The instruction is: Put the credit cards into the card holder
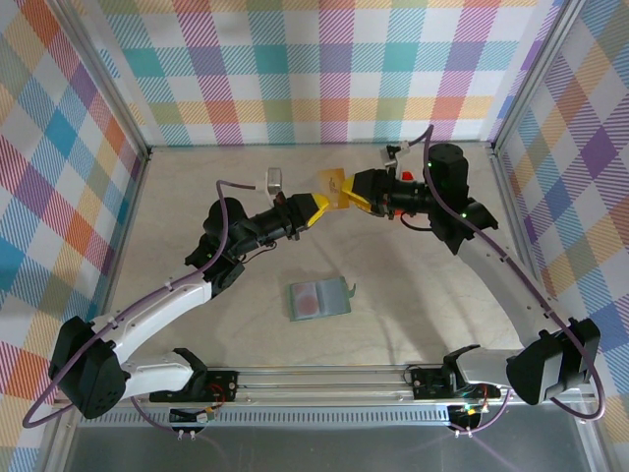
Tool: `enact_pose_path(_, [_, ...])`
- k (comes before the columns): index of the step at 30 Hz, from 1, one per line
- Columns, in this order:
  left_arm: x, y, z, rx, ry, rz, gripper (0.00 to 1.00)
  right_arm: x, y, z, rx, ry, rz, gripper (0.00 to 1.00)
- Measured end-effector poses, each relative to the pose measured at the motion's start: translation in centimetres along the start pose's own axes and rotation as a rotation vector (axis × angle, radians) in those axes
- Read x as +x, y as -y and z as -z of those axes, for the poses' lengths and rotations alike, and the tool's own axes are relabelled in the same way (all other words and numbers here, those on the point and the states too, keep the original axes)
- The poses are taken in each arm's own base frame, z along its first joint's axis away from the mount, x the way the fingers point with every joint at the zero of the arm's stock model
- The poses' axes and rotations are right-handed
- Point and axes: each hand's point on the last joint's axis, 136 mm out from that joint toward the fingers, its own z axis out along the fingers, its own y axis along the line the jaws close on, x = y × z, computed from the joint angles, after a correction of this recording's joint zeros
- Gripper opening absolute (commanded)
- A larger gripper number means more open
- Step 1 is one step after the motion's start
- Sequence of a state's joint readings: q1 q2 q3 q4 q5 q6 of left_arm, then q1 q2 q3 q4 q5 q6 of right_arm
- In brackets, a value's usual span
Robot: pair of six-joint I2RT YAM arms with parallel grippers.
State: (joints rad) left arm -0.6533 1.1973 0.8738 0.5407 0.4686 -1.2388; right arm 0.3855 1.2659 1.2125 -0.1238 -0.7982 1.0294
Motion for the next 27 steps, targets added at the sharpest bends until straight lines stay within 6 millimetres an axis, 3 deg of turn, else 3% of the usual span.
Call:
enact_pose_path(6, [0.0, -0.1, 0.2, -0.008, 0.004, 0.003, 0.00, 0.6, 0.2, 0.7, 0.006, -0.022, -0.007, 0.27])
enact_pose_path(9, [0.2, -0.5, 0.3, -0.016, 0.003, 0.007, 0.00, 1.2, 0.2, 0.8, -0.008, -0.052, -0.013, 0.16])
enact_pose_path(20, [0.8, -0.8, 0.6, -0.027, -0.026, 0.012, 0.00, 3.1, 0.4, 0.7, -0.055, -0.141, -0.034, 0.20])
enact_pose_path(27, [1.5, -1.4, 0.5, -0.040, -0.063, 0.018, 0.00, 3.7, 1.1, 0.5, -0.075, -0.170, -0.070, 0.00])
